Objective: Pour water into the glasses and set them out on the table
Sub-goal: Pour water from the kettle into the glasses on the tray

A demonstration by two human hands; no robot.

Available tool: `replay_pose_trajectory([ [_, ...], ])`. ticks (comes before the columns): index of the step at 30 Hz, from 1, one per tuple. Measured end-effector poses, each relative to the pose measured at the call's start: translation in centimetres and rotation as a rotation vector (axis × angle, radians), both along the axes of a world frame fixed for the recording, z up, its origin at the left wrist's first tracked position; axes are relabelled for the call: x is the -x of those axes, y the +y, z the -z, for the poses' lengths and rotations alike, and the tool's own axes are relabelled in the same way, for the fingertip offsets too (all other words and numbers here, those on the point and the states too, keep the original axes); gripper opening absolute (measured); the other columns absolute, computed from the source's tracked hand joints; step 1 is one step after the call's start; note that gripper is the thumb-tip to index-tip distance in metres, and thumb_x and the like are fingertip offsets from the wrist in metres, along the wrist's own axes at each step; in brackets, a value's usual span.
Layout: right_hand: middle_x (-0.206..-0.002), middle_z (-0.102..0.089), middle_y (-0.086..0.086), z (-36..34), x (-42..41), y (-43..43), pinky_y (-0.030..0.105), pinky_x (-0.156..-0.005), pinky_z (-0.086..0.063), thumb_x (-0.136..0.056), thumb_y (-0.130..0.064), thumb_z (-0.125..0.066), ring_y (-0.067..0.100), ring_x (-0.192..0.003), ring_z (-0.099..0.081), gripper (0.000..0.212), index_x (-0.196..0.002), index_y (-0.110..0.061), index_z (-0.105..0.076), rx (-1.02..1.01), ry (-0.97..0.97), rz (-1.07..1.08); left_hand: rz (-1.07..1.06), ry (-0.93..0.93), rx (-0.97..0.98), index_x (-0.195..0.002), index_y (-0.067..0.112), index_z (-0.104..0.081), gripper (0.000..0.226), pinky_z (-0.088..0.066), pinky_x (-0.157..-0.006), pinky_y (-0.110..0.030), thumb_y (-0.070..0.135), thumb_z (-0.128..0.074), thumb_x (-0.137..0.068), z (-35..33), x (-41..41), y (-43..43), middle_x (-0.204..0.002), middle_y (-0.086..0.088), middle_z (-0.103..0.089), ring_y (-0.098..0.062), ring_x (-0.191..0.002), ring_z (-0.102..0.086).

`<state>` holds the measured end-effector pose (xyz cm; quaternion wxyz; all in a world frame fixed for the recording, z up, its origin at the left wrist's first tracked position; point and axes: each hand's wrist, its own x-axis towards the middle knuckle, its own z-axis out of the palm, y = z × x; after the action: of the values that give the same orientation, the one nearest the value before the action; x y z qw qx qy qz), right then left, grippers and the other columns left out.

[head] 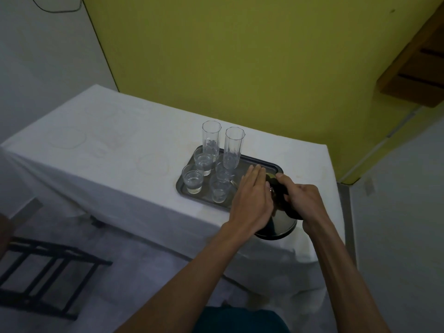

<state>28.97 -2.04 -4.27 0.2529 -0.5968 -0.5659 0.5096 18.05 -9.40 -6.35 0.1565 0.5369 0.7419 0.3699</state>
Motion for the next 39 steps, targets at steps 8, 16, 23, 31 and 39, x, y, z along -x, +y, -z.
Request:
replay_pose_trajectory([
  [8, -0.046, -0.056, 0.0, -0.2, 0.3, 0.7, 0.035, -0.06, -0.04, -0.075, -0.059, -0.075, 0.023, -0.053, -0.051, 0.055, -0.046, -0.016, -0.057, -0.012, 0.001, 0.0, -0.007, 0.002, 0.001, -0.15, 0.005, -0.027, 0.049, -0.011, -0.122, -0.034, 0.022, -0.028, -0.104, 0.0, 0.0, 0.6, -0.159, -0.008, -0.023, -0.017, -0.149, -0.01],
  [16, -0.048, -0.057, 0.001, -0.1, 0.4, 1.2, 0.034, -0.061, -0.039, -0.077, -0.061, -0.074, 0.024, -0.057, -0.052, 0.057, -0.049, -0.014, -0.06, -0.021, -0.034, -0.031, -0.01, 0.004, 0.029, -0.151, 0.006, -0.025, 0.049, -0.011, -0.122, -0.033, 0.024, -0.026, -0.105, 0.2, 0.0, 0.7, -0.16, -0.007, -0.022, -0.015, -0.149, -0.01],
  [23, -0.052, -0.063, 0.004, -0.1, 0.2, 1.7, 0.036, -0.063, -0.043, -0.075, -0.064, -0.073, 0.025, -0.06, -0.057, 0.057, -0.049, -0.014, -0.064, -0.016, -0.032, -0.051, -0.034, 0.001, 0.037, -0.151, 0.007, -0.023, 0.05, -0.01, -0.122, -0.03, 0.025, -0.025, -0.105, 0.0, -0.3, 0.8, -0.16, -0.006, -0.02, -0.014, -0.15, -0.008],
  [31, -0.054, -0.065, 0.004, 0.2, 0.3, 1.1, 0.037, -0.066, -0.046, -0.077, -0.063, -0.073, 0.025, -0.063, -0.06, 0.057, -0.052, -0.013, -0.065, -0.001, -0.012, -0.048, -0.053, 0.007, 0.02, -0.15, 0.007, -0.026, 0.049, -0.008, -0.12, -0.025, 0.024, -0.027, -0.105, 0.2, -0.4, 0.5, -0.16, -0.005, -0.022, -0.014, -0.15, -0.008],
  [39, -0.05, -0.062, 0.002, -0.1, 0.2, 0.8, 0.035, -0.062, -0.043, -0.076, -0.065, -0.073, 0.024, -0.059, -0.057, 0.058, -0.05, -0.013, -0.064, -0.002, -0.012, -0.044, -0.055, 0.015, -0.012, -0.149, 0.006, -0.029, 0.048, -0.009, -0.12, -0.025, 0.023, -0.028, -0.105, 0.2, -0.4, 0.3, -0.159, -0.007, -0.025, -0.015, -0.149, -0.012],
])
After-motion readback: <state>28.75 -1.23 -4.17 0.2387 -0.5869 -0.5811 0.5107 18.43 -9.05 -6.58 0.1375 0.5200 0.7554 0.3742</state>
